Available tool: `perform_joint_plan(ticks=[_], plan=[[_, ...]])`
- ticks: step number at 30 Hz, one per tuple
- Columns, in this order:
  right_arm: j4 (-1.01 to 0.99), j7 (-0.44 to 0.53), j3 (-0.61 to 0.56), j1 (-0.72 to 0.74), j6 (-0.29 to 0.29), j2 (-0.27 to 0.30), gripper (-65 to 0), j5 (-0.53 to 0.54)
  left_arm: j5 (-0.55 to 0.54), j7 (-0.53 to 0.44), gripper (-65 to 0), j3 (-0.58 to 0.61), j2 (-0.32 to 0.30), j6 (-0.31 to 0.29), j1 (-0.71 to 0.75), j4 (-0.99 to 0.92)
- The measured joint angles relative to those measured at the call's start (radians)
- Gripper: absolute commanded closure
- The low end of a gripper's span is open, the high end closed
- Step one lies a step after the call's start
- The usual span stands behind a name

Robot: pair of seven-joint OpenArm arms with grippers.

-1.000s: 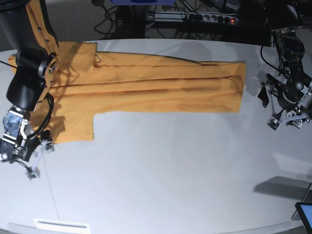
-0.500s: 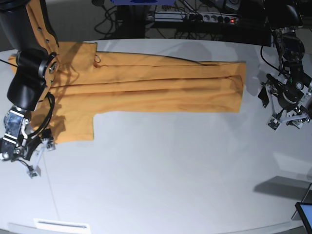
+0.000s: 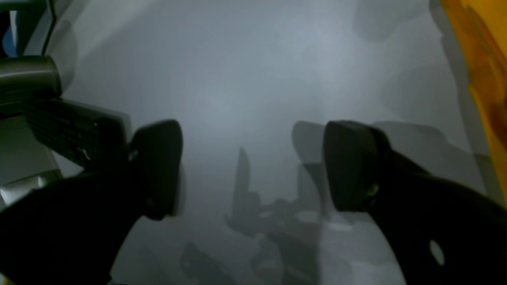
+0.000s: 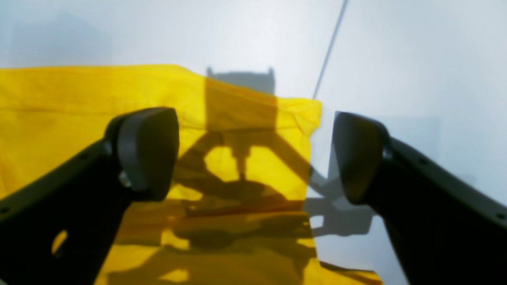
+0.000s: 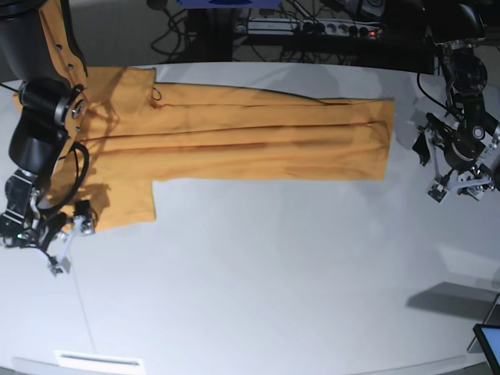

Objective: Fold the T-shirt properly
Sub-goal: 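Move the right gripper to the sleeve and pinch its edge, then fold the sleeve with the right gripper back over the shirt body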

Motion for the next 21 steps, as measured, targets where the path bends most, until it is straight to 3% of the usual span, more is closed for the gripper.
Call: perform_joint_plan(ticks=[8,16,21], plan=[[-0.001,-0.004,-0.003,0.000,0.000,-0.003,-1.6,0.007,0.001,-0.001,-54.6,-0.001,0.000,-0.001,0.007,0.000],[-0.001,-0.008,-0.003,0.000,0.000,-0.003,-0.1,0.007,0.001,0.000,-54.6,-0.001,0.000,-0.001,0.006,0.000],[0.043,-0.068,-0.003,-0.007,0.000,-0.006,-0.1,0.006,0.000,0.000,-54.6,-0.001,0.000,-0.001,0.003,0.000]])
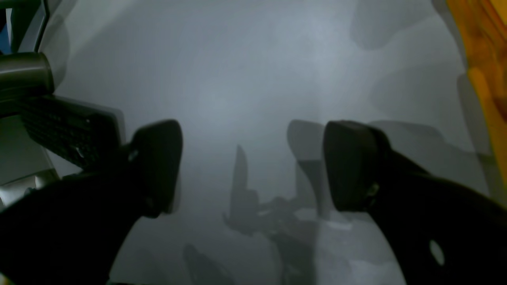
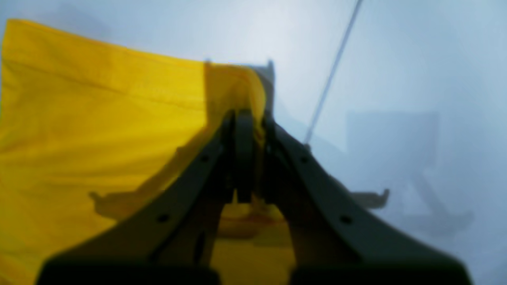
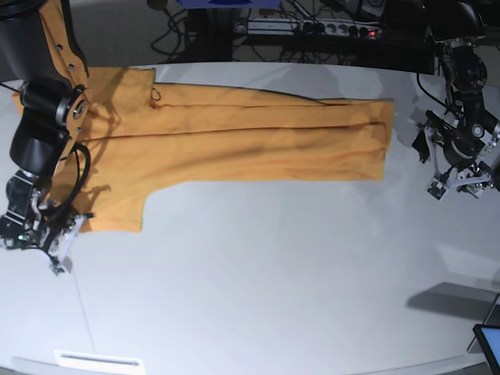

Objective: Fold the T-shirt properly
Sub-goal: 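Fold the sleeve with the right gripper back over the shirt body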

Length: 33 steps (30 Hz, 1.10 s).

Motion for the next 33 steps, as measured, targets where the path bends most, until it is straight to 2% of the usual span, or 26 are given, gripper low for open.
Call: perform_joint_plan(ticks=[7,14,25,33], plan=[[0.186,-0.090,0.000,-0.042,0.000,-0.008,-0.1,0.000,0.000,0.000,-54.6,0.000,0.000,0.000,-0.003,0.000],[0.272,-0.136,0.000,-0.097,0.000,-0.009,-0.1,0.000,0.000,0.000,-54.6,0.002,0.001,0.000,-0.004,0.000],[0.459,-0.243,-0.004,-0.147,0.000,-0.047,-0.1,0.001,0.000,-0.001,-54.6,0.002,0.001,0.000,-0.006,0.000],[0.534,-0.261,-0.004,-0.216,0.000,-0.054,-0.1,0.004,0.000,0.000,-54.6,0.002,0.003,0.000,-0.006,0.000]])
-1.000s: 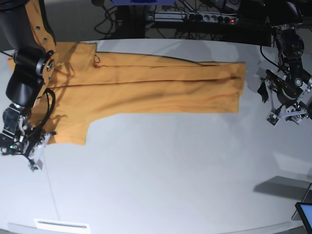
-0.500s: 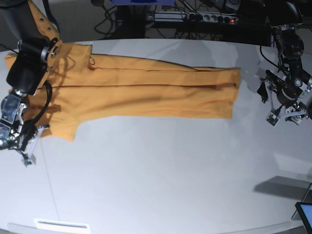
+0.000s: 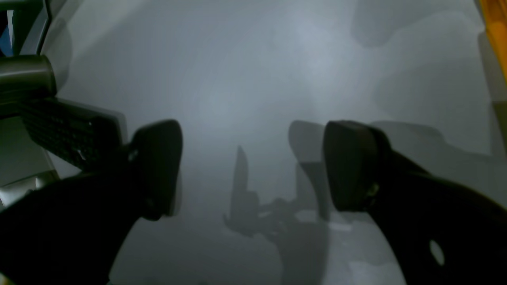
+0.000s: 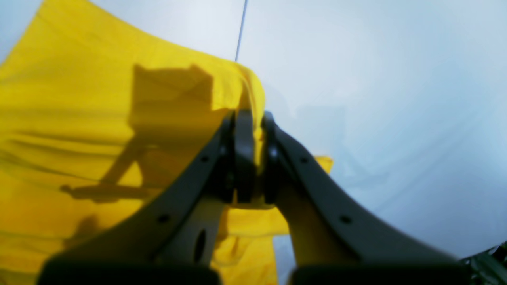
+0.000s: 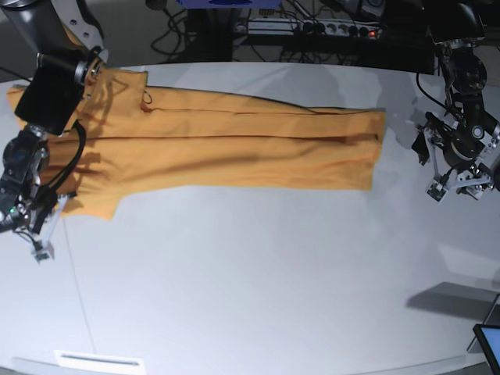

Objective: Fold the T-shirt properly
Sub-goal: 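Fold the sleeve with the right gripper back over the shirt body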

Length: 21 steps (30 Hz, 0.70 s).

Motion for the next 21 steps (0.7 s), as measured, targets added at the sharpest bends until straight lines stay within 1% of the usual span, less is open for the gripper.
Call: perform_joint_plan(ticks=[4,9,14,16,20,21], plan=[[0.030,-0.004,0.000,-0.049,0.000,-0.004,-0.1,0.000,0.000,0.000,-54.6,0.000,-0.001,0.000,0.000,0.000],[0.089,0.000,0.000,-0.067,0.000,-0.001,-0.1,0.004,0.000,0.000,-54.6,0.002,0.000,-0.001,-0.023,-0.006],[0.116,-0.008,0.000,-0.116,0.000,-0.001,-0.1,0.003,0.000,0.002,-54.6,0.002,0.001,-0.001,-0.036,-0.052],[0.118,-0.007,0.000,-0.125,0.000,-0.001,-0.1,0.003,0.011,0.005,-54.6,0.027,-0.003,0.000,-0.053,-0.070],[0.147,-0.004,0.000,-0.151,0.000,-0.003,-0.1,0.004,-0.004,-0.011,-54.4,0.066,-0.003,0.001,-0.071,-0.099],[0.161,-0.005,0.000,-0.161,0.000,-0.003,-0.1,0.003,-0.003,0.001,-54.4,0.077,-0.002,0.000,-0.073,-0.103]])
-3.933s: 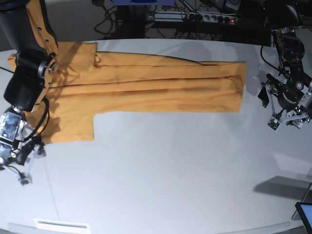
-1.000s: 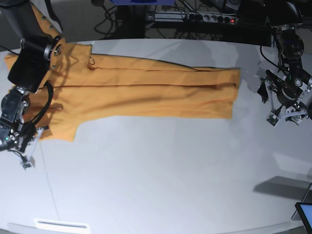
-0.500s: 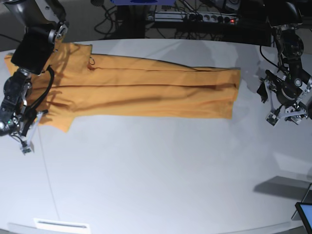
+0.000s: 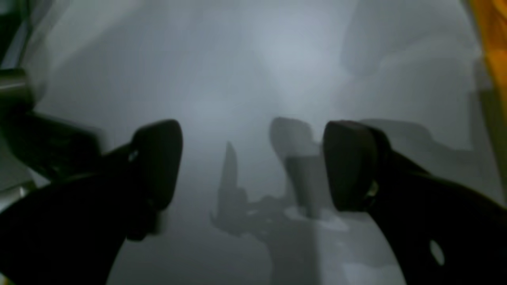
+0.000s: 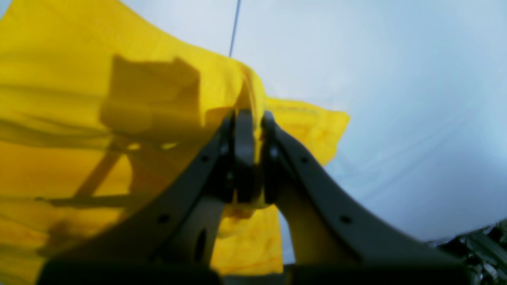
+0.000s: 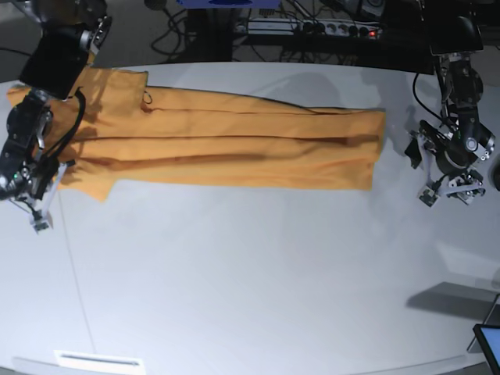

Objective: Fold the T-shirt properly
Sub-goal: 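Fold the sleeve with the right gripper back over the shirt body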

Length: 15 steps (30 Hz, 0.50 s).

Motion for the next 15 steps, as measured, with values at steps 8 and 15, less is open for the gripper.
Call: perform_joint_plan(ticks=[8,15], plan=[[0.095,0.003,0.000,-0.052,0.000,0.002,-0.1,0.000,0.008,0.003,-54.4,0.032,0.002,-0.001,-0.048,-0.003],[0.103,-0.002,0.000,-0.095,0.000,-0.001,-0.1,0.002,0.003,-0.004,-54.4,0.094,0.003,0.000,-0.090,-0.058]])
